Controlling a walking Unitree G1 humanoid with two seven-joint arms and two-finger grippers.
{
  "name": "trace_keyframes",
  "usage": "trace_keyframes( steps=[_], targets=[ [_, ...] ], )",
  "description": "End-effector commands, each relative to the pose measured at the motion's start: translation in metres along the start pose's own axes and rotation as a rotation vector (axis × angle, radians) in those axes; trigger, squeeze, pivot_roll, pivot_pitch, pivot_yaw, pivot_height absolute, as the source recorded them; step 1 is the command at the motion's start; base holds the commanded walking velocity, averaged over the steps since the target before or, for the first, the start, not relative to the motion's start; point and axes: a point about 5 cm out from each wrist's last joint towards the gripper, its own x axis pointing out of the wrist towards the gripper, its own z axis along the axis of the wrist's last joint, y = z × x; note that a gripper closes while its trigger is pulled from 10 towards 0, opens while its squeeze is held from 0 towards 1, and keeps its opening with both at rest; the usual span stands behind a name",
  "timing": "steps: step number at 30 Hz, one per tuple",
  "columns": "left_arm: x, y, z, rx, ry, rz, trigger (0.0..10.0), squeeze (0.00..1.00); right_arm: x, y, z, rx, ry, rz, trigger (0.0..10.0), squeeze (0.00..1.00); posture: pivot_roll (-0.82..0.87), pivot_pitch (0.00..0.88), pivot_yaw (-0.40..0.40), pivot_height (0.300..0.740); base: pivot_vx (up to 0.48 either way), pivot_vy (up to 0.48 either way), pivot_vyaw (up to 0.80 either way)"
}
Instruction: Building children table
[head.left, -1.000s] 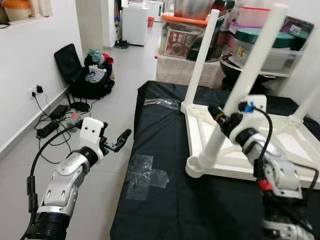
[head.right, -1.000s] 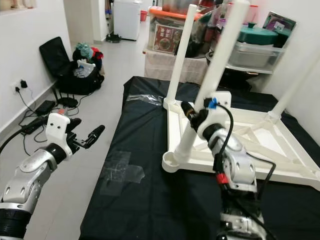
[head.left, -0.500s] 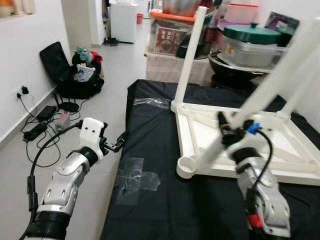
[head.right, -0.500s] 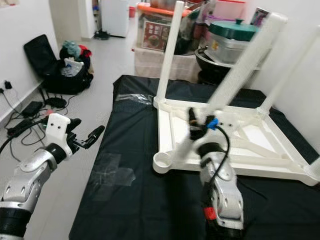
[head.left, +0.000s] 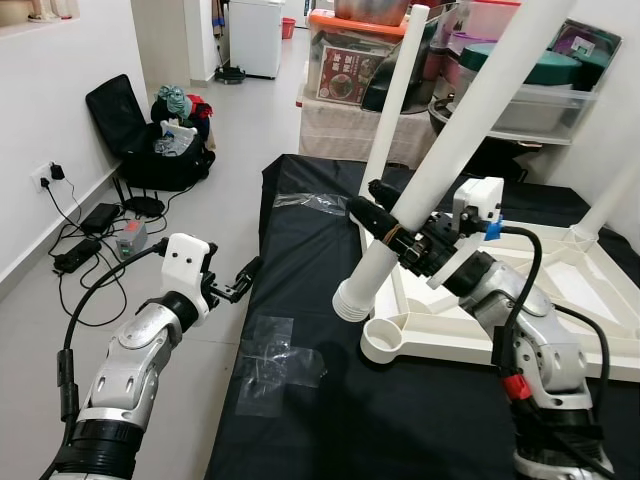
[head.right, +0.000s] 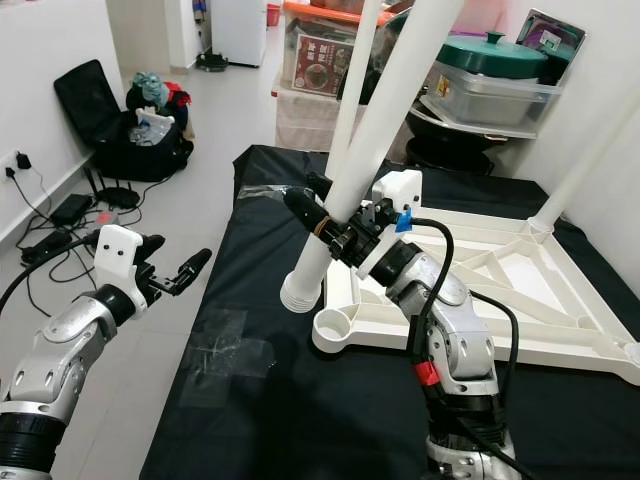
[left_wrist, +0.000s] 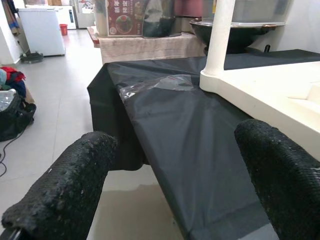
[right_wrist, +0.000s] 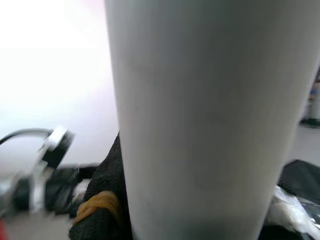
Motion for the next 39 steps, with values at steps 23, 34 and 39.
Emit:
trace_keyframes(
  steps=[23,34,39],
  targets=[
    [-0.003,0.0,0.002,0.011,-0.001,-0.002,10.0,0.0,-0.024,-0.033,-0.019,-0.136,0.213,0.2,0.0,0.0,0.1,0.0,-0.127,0.74,0.0,0.0,0.0],
    [-0.003,0.001,0.002,0.01,-0.001,-0.002,10.0,0.0,-0.022,-0.023,-0.032,-0.117,0.205,0.25,0.0,0.0,0.1,0.0,-0.127,0.74,0.0,0.0,0.0],
    [-0.003,0.001,0.001,0.008,0.0,-0.001,10.0,0.0,-0.023,-0.017,-0.039,-0.103,0.2,0.267,0.0,0.0,0.1,0.0,-0.127,0.74,0.0,0.0,0.0]
  ],
)
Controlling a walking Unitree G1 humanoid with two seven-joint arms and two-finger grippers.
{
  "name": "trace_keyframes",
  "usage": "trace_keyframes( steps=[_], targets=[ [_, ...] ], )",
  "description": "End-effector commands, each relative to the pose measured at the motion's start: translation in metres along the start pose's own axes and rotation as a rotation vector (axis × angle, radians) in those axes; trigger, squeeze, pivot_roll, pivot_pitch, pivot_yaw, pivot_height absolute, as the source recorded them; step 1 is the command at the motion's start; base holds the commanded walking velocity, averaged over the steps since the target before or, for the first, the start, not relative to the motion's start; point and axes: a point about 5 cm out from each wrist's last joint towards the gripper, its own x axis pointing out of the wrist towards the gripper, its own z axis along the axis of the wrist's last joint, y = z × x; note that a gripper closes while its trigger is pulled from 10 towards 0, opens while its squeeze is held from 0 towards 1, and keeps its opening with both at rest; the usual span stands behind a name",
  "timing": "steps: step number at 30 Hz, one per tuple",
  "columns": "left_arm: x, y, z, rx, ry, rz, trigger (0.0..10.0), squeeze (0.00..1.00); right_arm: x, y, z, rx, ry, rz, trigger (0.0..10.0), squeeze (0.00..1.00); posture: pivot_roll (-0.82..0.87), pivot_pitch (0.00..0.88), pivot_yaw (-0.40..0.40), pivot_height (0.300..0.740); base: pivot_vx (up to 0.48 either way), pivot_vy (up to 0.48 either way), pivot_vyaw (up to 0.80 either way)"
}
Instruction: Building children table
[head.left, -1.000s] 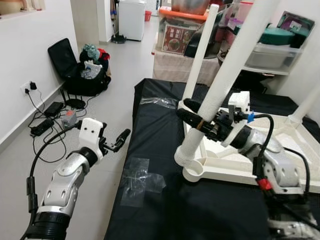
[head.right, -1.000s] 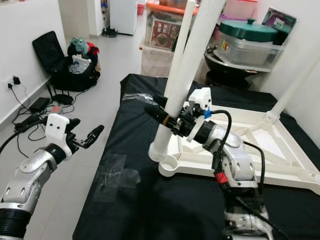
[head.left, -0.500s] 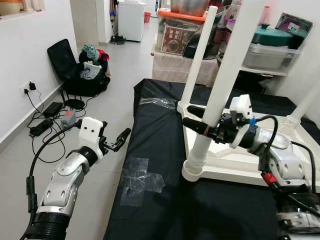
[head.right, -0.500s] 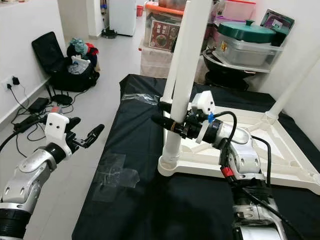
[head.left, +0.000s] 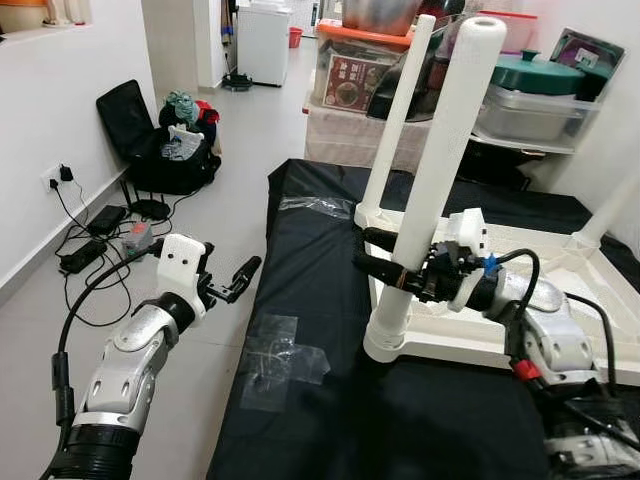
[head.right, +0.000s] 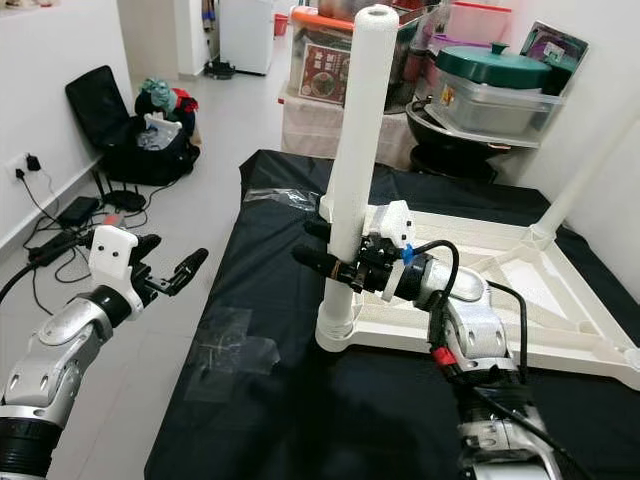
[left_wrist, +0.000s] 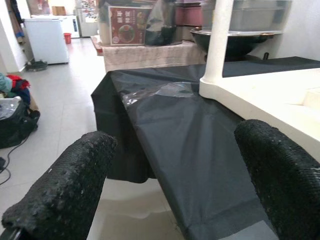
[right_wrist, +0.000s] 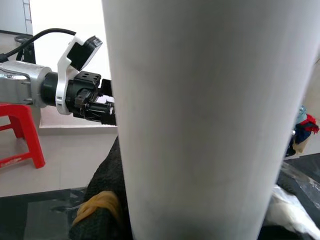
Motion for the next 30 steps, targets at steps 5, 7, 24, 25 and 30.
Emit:
trace_keyframes(
  steps=[5,7,24,25,30],
  targets=[
    [0.0,-0.001,-0.002,0.002,0.015,-0.006,10.0,0.0,0.002,0.013,-0.017,0.02,0.011,0.028,0.0,0.0,0.1,0.0,-0.124,0.74,0.0,0.0,0.0],
    [0.0,-0.001,-0.003,0.002,0.016,-0.006,10.0,0.0,0.001,0.014,-0.017,0.019,0.014,0.026,0.0,0.0,0.1,0.0,-0.124,0.74,0.0,0.0,0.0],
    [0.0,-0.001,-0.003,0.0,0.019,-0.009,10.0,0.0,-0.001,0.018,-0.025,0.023,0.029,0.023,0.0,0.0,0.09,0.0,-0.123,0.74,0.0,0.0,0.0],
    [0.0,-0.001,-0.003,0.0,0.019,-0.009,10.0,0.0,-0.001,0.018,-0.025,0.023,0.029,0.023,0.0,0.0,0.09,0.0,-0.123,0.74,0.0,0.0,0.0],
    [0.0,-0.001,-0.003,-0.001,0.02,-0.009,10.0,0.0,-0.001,0.02,-0.031,0.037,0.026,0.004,0.0,0.0,0.09,0.0,-0.121,0.74,0.0,0.0,0.0]
  ],
)
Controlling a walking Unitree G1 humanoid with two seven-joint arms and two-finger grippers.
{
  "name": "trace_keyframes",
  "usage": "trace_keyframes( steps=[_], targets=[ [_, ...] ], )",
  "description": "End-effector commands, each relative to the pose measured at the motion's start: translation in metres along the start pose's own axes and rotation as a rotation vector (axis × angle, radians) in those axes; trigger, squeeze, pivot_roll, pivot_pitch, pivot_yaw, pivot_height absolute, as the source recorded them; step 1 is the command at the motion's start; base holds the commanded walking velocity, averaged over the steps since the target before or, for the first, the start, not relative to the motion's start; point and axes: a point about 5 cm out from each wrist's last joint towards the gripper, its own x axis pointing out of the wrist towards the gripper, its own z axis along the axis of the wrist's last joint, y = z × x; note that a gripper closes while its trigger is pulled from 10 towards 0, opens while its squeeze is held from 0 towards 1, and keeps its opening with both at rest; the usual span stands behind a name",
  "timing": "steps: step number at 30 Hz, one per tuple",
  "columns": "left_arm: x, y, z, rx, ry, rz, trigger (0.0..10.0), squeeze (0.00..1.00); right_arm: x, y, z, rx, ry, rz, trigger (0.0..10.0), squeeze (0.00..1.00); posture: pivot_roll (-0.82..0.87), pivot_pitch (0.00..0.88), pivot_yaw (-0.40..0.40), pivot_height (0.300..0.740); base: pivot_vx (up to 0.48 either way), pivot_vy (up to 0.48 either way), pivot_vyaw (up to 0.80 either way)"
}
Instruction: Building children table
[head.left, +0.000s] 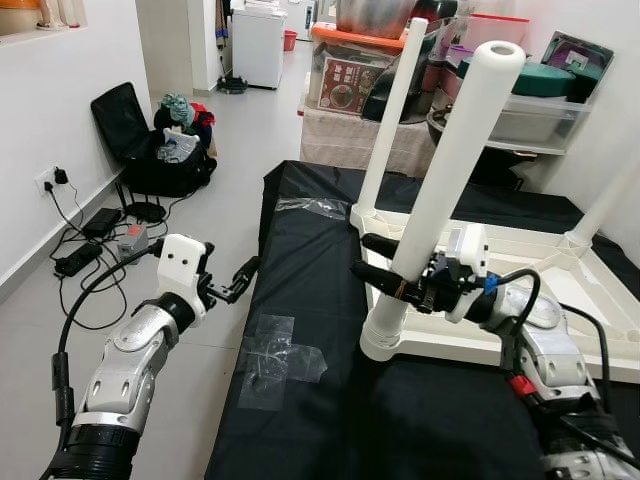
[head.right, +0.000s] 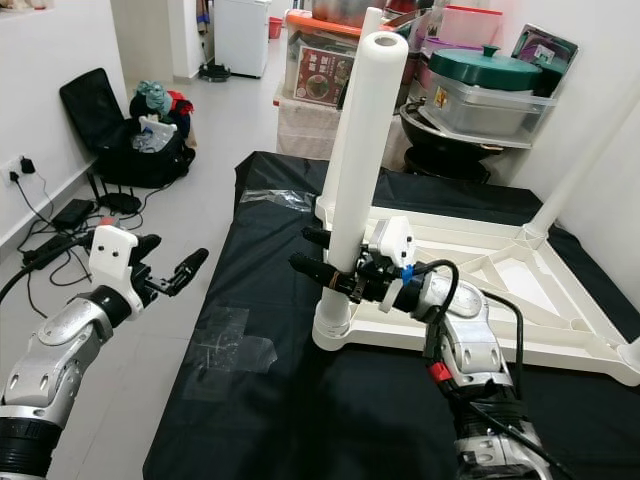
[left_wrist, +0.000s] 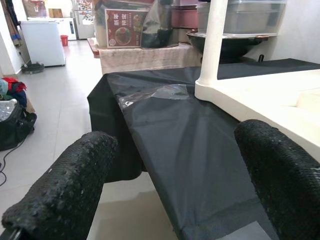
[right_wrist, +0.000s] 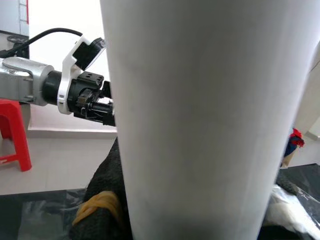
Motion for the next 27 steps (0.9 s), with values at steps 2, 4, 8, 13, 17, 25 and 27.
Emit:
trace_keyframes(
  steps=[2,4,8,13,17,25,27],
  targets=[
    [0.0,-0.001,-0.003,-0.001,0.02,-0.008,10.0,0.0,0.001,0.011,-0.022,0.078,0.065,0.017,0.0,0.0,0.09,0.0,-0.122,0.74,0.0,0.0,0.0],
    [0.0,-0.001,-0.003,-0.002,0.022,-0.009,10.0,0.0,0.002,0.015,-0.025,0.104,0.061,0.021,0.0,0.0,0.09,0.0,-0.12,0.74,0.0,0.0,0.0],
    [0.0,-0.001,-0.004,-0.004,0.024,-0.01,10.0,0.0,0.003,0.021,-0.026,0.133,0.053,0.039,0.0,0.0,0.09,0.0,-0.119,0.74,0.0,0.0,0.0],
    [0.0,-0.002,-0.004,-0.005,0.025,-0.012,10.0,0.0,0.003,0.027,-0.027,0.172,0.039,0.052,0.0,0.0,0.09,0.0,-0.119,0.74,0.0,0.0,0.0],
    [0.002,-0.003,-0.004,-0.008,0.029,-0.02,10.0,0.0,-0.001,0.038,-0.029,0.249,0.023,0.07,0.0,0.0,0.09,0.0,-0.118,0.74,0.0,0.0,0.0],
    [0.002,-0.004,-0.005,-0.012,0.029,-0.024,10.0,0.0,-0.003,0.048,-0.028,0.306,0.025,0.108,0.0,0.0,0.08,0.0,-0.114,0.74,0.0,0.0,0.0],
    [0.001,-0.004,-0.005,-0.013,0.029,-0.025,10.0,0.0,-0.004,0.05,-0.027,0.329,0.029,0.127,0.0,0.0,0.07,0.0,-0.116,0.74,0.0,0.0,0.0]
  ],
)
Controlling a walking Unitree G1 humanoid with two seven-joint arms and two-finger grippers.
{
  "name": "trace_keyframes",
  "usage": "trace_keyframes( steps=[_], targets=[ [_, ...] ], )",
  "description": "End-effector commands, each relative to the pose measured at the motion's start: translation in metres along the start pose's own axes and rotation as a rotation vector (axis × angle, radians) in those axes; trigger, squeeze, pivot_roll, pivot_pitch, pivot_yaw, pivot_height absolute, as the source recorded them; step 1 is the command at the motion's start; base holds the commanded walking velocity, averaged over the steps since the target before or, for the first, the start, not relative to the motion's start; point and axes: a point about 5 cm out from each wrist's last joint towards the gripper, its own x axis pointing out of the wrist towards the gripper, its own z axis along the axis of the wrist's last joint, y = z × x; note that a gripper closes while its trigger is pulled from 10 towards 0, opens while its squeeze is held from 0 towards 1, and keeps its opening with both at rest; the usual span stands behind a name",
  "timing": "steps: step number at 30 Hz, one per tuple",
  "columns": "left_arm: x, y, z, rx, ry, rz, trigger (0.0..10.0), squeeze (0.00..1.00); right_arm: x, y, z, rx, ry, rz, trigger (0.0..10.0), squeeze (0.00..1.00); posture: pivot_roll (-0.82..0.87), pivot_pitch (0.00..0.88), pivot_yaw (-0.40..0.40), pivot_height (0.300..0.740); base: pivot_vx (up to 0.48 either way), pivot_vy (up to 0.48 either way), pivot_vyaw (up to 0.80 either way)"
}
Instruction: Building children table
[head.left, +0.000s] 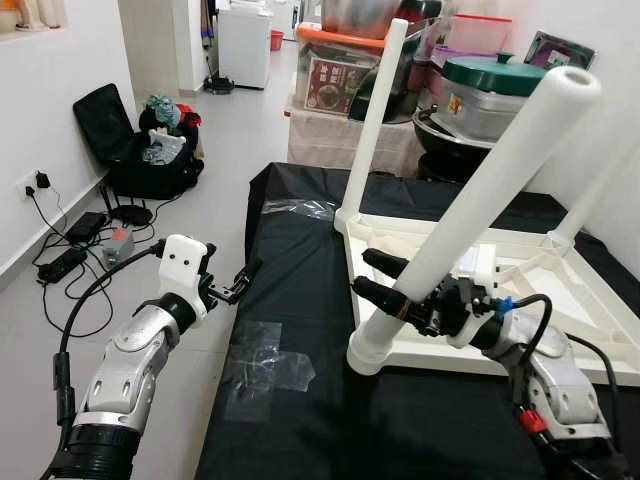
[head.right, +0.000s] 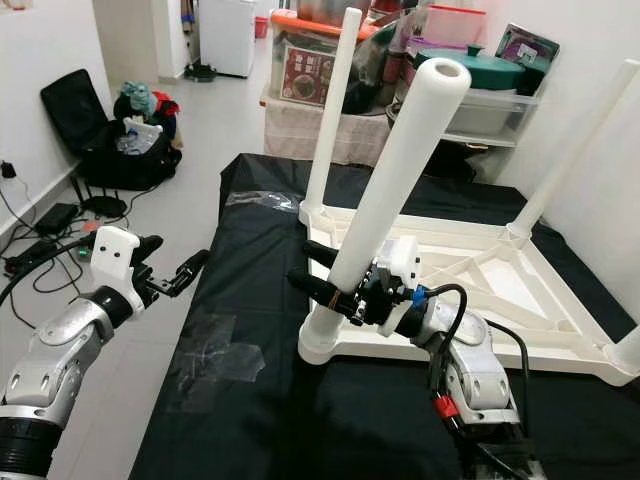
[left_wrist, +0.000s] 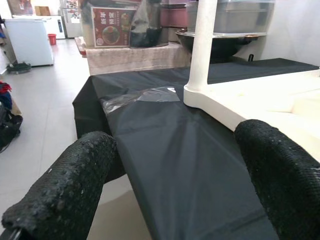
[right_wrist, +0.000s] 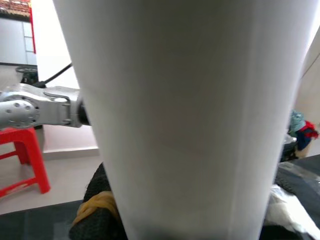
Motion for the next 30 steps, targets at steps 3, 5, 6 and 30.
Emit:
trace_keyframes(
  steps=[3,5,6,30],
  targets=[
    [0.001,-0.003,-0.005,-0.013,0.023,-0.01,10.0,0.0,0.001,0.021,-0.031,0.217,0.098,0.117,0.0,0.0,0.07,0.0,-0.116,0.74,0.0,0.0,0.0],
    [0.001,-0.003,-0.005,-0.015,0.023,-0.01,10.0,0.0,0.0,0.022,-0.031,0.231,0.105,0.131,0.0,0.0,0.07,0.0,-0.12,0.74,0.0,0.0,0.0],
    [0.001,-0.003,-0.005,-0.015,0.023,-0.01,10.0,0.0,0.0,0.022,-0.031,0.231,0.105,0.131,0.0,0.0,0.07,0.0,-0.12,0.74,0.0,0.0,0.0],
    [-0.001,-0.003,-0.007,-0.027,0.036,-0.013,10.0,0.0,-0.011,0.057,-0.022,0.411,0.116,0.312,0.0,0.0,0.07,0.0,-0.111,0.74,0.0,0.0,0.0]
  ],
)
